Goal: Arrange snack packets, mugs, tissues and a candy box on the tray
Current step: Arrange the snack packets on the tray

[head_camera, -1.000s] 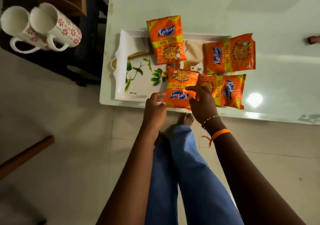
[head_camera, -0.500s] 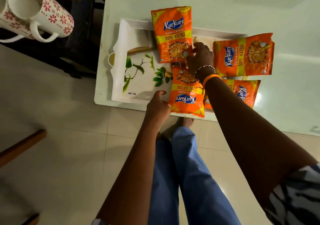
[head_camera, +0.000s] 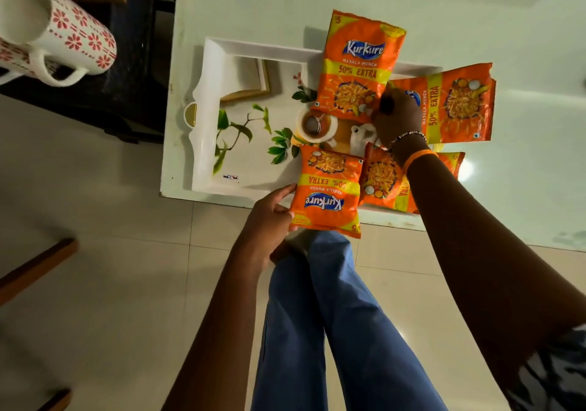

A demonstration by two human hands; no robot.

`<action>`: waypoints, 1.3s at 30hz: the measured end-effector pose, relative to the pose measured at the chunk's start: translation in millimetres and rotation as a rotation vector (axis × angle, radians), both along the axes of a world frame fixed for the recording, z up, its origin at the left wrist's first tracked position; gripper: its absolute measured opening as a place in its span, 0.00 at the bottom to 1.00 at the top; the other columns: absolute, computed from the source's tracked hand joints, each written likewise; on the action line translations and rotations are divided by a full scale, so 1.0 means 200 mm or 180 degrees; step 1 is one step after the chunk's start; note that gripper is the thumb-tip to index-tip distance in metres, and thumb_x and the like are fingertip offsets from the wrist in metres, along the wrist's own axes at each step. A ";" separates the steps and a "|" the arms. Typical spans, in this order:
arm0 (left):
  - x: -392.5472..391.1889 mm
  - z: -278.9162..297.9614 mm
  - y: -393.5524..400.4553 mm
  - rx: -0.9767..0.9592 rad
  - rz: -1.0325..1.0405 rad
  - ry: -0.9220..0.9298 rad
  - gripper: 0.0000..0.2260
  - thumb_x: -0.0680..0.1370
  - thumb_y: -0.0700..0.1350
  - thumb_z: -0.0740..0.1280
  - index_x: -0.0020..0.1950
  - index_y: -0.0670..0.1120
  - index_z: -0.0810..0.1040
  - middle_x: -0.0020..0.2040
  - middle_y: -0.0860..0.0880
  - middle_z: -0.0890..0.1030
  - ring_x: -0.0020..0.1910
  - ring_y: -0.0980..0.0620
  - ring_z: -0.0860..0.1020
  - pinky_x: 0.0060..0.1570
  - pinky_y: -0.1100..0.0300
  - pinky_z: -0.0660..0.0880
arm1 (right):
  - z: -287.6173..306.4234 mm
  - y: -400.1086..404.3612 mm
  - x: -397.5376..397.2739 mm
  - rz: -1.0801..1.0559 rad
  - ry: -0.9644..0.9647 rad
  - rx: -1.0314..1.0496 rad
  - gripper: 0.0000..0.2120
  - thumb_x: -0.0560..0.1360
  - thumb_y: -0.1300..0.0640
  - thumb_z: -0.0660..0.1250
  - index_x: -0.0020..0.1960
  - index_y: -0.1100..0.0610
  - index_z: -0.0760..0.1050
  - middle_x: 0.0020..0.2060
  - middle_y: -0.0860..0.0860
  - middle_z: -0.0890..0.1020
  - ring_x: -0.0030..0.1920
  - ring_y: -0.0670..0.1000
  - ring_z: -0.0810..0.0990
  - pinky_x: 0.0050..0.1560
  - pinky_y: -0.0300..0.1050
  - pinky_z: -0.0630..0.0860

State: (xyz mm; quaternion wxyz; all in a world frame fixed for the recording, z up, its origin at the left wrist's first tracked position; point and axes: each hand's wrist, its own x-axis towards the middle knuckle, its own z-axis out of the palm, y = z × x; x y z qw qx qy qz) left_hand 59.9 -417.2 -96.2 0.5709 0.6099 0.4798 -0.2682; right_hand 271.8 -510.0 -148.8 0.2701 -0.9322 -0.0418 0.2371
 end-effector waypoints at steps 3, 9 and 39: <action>0.02 -0.01 0.00 0.0266 -0.0227 0.0145 0.17 0.80 0.44 0.58 0.69 0.49 0.68 0.61 0.44 0.77 0.54 0.50 0.76 0.53 0.57 0.74 | 0.00 -0.02 -0.02 -0.0146 -0.0206 0.0125 0.13 0.75 0.63 0.61 0.58 0.63 0.74 0.56 0.60 0.79 0.57 0.58 0.77 0.44 0.33 0.65; 0.06 -0.03 -0.01 0.0835 -0.0266 0.0301 0.20 0.77 0.53 0.61 0.68 0.48 0.67 0.65 0.42 0.72 0.61 0.45 0.74 0.56 0.50 0.75 | 0.10 -0.15 -0.14 -0.0036 -0.0550 0.0205 0.13 0.72 0.65 0.63 0.57 0.64 0.74 0.58 0.61 0.76 0.58 0.59 0.74 0.52 0.44 0.71; 0.36 -0.10 -0.28 0.1515 -0.1623 -0.0460 0.35 0.71 0.47 0.72 0.73 0.56 0.58 0.76 0.45 0.50 0.74 0.38 0.51 0.69 0.42 0.60 | 0.04 -0.30 0.01 0.1757 -0.0832 -0.1053 0.22 0.75 0.58 0.61 0.68 0.47 0.66 0.75 0.52 0.59 0.76 0.61 0.48 0.71 0.71 0.40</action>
